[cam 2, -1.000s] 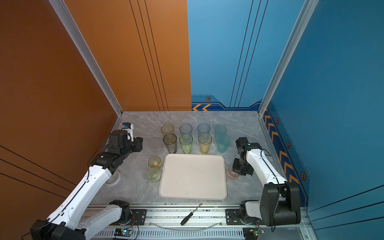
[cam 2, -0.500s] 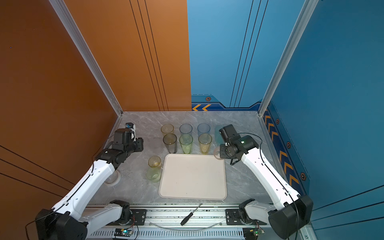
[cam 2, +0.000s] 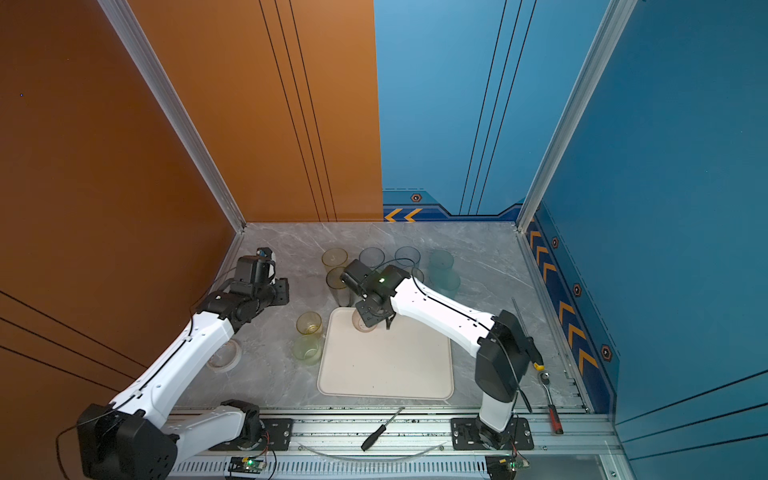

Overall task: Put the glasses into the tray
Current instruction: 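Carry pink cup with right gripper onto tray's far edge and release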

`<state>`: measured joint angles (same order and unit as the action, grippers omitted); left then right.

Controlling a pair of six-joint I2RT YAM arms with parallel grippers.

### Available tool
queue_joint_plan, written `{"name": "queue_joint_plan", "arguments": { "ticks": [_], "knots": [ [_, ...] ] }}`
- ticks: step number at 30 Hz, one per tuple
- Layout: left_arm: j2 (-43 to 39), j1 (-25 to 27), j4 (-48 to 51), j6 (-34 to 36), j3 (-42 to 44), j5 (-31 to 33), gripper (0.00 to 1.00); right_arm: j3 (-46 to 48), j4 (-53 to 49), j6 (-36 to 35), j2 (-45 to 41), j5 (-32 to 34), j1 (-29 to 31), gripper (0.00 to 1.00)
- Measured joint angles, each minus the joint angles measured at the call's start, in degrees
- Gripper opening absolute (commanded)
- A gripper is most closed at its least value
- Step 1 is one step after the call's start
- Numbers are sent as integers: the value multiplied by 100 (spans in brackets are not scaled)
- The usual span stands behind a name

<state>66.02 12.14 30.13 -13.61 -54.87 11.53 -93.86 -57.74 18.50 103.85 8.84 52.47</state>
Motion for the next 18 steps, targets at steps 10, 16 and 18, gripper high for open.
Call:
{"name": "queue_joint_plan", "arguments": {
  "ticks": [10,16,18],
  "knots": [
    [11,76,101,-44,-2,-4,53,-1419,-35,-398,1355,-151,11,0],
    [57,107,107,-42,-2,-9,53,-2179,-295,-614,1961,-160,35,0],
    [72,107,118,-44,-4,-17,53,-2282,-382,-675,2111,-168,37,0]
  ]
}}
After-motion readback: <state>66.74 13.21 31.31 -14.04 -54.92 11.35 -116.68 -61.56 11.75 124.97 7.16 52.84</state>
